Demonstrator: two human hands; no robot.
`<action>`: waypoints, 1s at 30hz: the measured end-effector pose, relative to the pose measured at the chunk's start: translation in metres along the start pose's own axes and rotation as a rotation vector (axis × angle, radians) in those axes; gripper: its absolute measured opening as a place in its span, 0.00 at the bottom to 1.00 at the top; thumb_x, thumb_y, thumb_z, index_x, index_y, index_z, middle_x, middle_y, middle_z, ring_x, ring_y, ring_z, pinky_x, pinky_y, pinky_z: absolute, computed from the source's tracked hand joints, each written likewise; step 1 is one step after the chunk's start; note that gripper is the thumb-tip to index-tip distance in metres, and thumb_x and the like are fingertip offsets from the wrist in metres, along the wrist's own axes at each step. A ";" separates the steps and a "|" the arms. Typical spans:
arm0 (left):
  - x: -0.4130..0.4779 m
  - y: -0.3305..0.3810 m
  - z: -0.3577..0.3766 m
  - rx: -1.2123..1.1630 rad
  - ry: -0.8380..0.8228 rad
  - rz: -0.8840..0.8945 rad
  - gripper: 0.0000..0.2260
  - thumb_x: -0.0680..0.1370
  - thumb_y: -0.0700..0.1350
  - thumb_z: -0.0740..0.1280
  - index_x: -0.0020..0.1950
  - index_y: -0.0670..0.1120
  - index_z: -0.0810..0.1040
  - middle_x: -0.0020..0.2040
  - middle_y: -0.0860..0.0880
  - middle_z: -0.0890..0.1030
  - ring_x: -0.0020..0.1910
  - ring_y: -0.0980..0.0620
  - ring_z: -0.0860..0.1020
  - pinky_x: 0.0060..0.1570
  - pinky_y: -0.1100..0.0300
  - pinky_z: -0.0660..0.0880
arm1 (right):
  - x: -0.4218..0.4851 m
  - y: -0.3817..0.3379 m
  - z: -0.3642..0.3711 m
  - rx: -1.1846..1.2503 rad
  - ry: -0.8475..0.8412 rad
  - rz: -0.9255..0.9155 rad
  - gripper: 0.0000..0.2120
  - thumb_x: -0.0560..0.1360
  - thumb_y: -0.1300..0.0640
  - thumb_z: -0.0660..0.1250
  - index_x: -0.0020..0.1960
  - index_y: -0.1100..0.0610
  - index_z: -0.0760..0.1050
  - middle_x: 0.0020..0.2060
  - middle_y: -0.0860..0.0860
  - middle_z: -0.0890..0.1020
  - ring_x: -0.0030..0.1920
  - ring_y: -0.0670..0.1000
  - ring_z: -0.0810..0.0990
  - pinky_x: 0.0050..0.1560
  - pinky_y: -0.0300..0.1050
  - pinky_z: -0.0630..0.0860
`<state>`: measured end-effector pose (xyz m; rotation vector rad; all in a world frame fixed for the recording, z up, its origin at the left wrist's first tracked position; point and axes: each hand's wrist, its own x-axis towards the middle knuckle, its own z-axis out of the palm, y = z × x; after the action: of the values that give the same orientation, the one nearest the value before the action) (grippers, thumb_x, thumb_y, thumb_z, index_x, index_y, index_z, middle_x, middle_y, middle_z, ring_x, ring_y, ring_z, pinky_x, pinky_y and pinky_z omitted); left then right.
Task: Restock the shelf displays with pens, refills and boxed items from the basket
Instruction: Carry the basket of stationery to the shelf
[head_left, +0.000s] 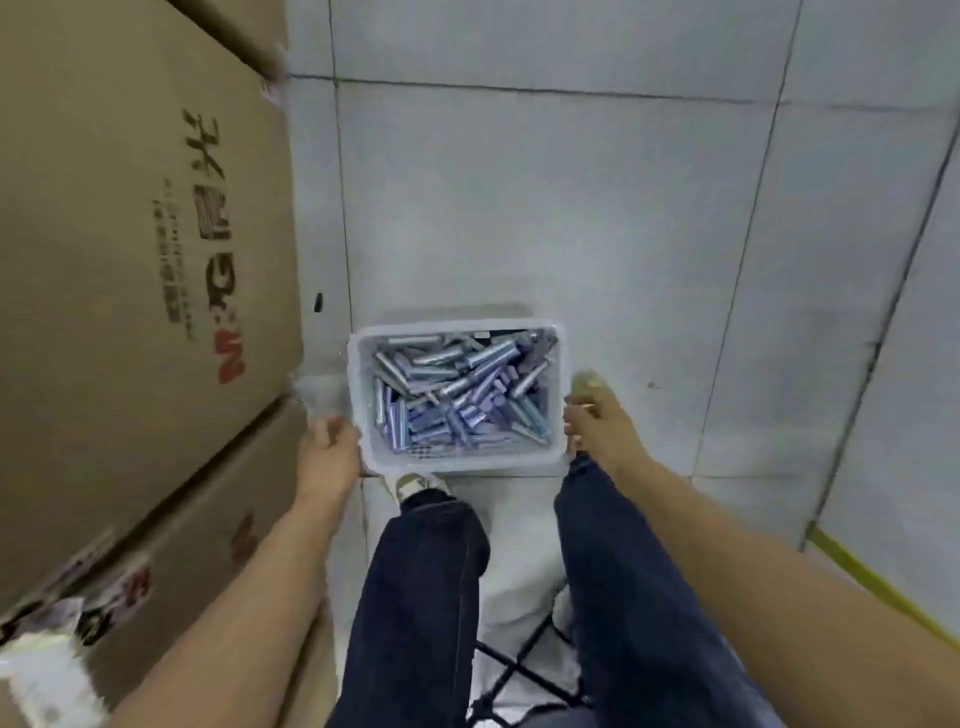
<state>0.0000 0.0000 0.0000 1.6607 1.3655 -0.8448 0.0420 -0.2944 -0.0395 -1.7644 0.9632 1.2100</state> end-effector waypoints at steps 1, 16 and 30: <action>0.016 -0.003 0.009 -0.008 0.015 -0.013 0.16 0.82 0.43 0.58 0.70 0.46 0.69 0.68 0.46 0.71 0.61 0.48 0.73 0.53 0.63 0.65 | 0.016 0.004 0.006 -0.059 0.067 -0.043 0.08 0.77 0.58 0.64 0.56 0.54 0.70 0.47 0.52 0.77 0.45 0.55 0.78 0.49 0.53 0.76; 0.072 -0.040 0.039 -0.042 0.101 0.119 0.10 0.81 0.52 0.62 0.51 0.45 0.71 0.46 0.44 0.75 0.44 0.47 0.73 0.48 0.51 0.72 | 0.052 0.023 0.009 0.006 0.238 -0.185 0.10 0.80 0.51 0.62 0.48 0.58 0.71 0.39 0.53 0.78 0.38 0.48 0.75 0.40 0.44 0.73; -0.220 0.196 -0.072 -0.022 0.237 0.710 0.14 0.82 0.52 0.62 0.43 0.43 0.66 0.34 0.51 0.69 0.30 0.59 0.66 0.31 0.60 0.65 | -0.230 -0.159 -0.175 0.253 0.482 -0.611 0.20 0.78 0.53 0.66 0.42 0.68 0.64 0.34 0.55 0.65 0.34 0.48 0.63 0.33 0.40 0.62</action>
<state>0.1507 -0.0499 0.2589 2.0745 0.8103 -0.2224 0.1879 -0.3495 0.2512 -1.9702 0.7050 0.2727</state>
